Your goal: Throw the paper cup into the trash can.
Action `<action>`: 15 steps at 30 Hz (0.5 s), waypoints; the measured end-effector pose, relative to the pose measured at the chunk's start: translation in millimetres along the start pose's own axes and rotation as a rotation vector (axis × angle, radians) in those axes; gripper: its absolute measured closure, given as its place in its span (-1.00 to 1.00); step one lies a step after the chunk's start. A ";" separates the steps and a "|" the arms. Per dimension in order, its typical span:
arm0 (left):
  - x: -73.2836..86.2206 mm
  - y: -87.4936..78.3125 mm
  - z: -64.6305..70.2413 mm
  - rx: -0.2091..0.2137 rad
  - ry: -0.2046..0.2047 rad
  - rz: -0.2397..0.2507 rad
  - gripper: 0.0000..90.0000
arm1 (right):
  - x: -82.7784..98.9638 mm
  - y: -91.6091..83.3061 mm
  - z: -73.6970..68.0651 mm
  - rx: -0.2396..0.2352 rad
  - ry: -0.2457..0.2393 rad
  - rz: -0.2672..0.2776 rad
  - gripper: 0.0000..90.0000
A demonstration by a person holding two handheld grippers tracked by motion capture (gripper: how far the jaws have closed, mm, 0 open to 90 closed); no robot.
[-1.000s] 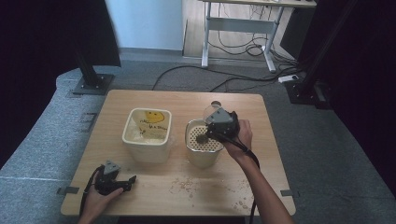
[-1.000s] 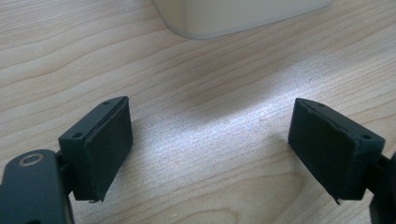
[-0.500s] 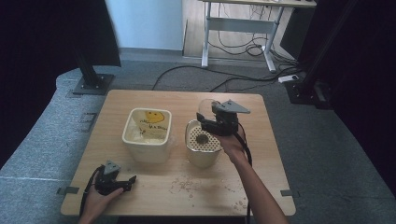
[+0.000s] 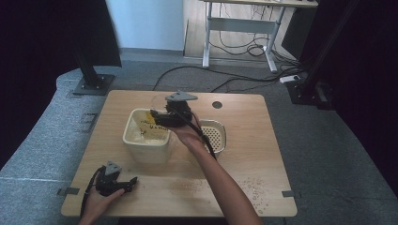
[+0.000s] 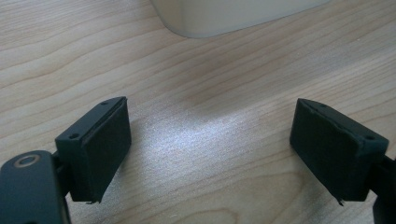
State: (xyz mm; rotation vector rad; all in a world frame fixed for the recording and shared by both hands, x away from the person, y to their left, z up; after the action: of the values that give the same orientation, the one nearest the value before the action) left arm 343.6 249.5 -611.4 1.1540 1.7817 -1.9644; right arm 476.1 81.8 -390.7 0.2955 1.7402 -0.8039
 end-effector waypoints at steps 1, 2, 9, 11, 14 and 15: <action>0.1 0.0 0.1 0.000 0.004 -0.001 -0.72 | 0.0 0.0 0.0 0.000 0.000 0.000 -0.43; 0.3 0.1 0.2 0.000 0.011 -0.002 -0.72 | 2.3 15.2 -2.5 0.024 0.006 -0.028 -0.67; 0.5 0.0 0.1 0.003 0.017 -0.004 -0.73 | 12.6 29.9 -5.8 0.006 0.006 -0.097 -0.75; 0.4 0.3 0.2 0.001 0.018 -0.004 -0.74 | 12.5 26.1 -4.1 0.004 0.004 -0.099 -0.78; 0.4 0.3 0.2 0.002 0.018 -0.004 -0.74 | 12.7 12.9 -0.2 -0.001 0.002 -0.097 -0.78; 0.3 0.3 0.3 0.002 0.018 -0.003 -0.74 | 13.0 7.0 1.4 -0.003 -0.002 -0.091 -0.77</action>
State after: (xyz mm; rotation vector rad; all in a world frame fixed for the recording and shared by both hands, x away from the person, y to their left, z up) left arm 343.5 249.3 -611.9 1.1731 1.7921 -1.9640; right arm 476.9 83.4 -405.4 0.2144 1.7628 -0.8662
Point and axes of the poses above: each handheld gripper's, and its own axes: y roughly forward along the jaws, x roughly out of its underside, z roughly to its right, the point moved 9 cm from there along y, roughly forward along the jaws, and after that the axes turned 6 degrees about -x, right-handed, at the moved point
